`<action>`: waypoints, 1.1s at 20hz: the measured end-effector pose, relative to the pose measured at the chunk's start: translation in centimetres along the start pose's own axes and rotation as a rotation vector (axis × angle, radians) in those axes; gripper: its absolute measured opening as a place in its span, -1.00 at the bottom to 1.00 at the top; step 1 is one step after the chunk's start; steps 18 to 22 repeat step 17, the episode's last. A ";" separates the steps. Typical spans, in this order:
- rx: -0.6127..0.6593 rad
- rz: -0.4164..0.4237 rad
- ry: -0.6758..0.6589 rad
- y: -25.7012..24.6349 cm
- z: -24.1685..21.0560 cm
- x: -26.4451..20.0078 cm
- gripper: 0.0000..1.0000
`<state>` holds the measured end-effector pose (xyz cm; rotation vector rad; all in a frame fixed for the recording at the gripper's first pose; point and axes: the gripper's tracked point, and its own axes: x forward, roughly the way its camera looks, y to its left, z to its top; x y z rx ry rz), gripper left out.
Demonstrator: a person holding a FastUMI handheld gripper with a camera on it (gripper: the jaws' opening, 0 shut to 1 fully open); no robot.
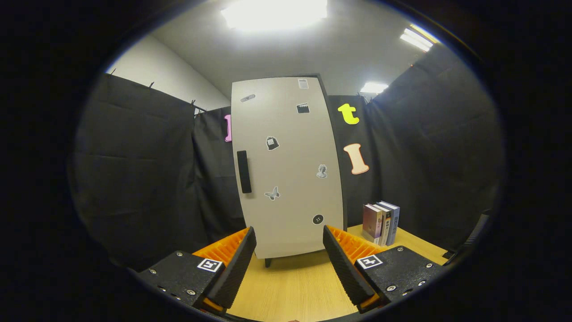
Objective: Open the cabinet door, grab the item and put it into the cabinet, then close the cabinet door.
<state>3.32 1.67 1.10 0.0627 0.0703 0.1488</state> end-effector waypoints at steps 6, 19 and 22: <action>0.012 0.001 -0.004 0.4 0.1 0.2 0.87; -0.005 0.003 -0.018 0.8 0.5 -0.2 0.87; -0.005 0.003 -0.018 0.8 0.5 -0.2 0.87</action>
